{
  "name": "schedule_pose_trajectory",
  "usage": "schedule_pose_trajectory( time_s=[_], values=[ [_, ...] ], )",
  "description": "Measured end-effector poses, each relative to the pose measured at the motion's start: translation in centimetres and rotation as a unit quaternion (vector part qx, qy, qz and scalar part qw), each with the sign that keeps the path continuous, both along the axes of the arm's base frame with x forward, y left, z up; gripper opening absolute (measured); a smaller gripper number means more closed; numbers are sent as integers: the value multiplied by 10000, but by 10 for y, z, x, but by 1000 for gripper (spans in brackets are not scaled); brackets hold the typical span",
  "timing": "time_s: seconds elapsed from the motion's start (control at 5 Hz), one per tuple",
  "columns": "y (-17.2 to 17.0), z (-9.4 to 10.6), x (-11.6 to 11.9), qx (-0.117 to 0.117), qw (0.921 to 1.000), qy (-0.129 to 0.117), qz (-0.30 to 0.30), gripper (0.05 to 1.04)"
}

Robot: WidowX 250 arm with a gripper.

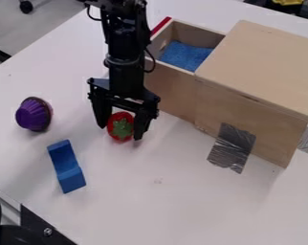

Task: Pick red object placed inside drawer

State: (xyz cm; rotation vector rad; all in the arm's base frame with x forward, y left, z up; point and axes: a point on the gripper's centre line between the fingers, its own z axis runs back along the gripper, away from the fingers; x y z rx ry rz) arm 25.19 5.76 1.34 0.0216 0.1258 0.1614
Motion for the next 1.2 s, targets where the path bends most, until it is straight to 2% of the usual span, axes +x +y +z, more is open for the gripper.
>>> schedule_pose_trajectory(
  time_s=[0.2, 0.4, 0.6, 1.0, 1.2],
  values=[
    [-1, -6, -3, -20, 9999, 112, 23, 999],
    [0, -10, -6, 6, 9998, 171, 41, 955],
    [2, -12, -8, -107, 9998, 136, 117, 757],
    [5, -12, -8, -133, 9998, 148, 71, 756],
    [2, -11, -11, -249, 9994, 234, -14, 756]
  ],
)
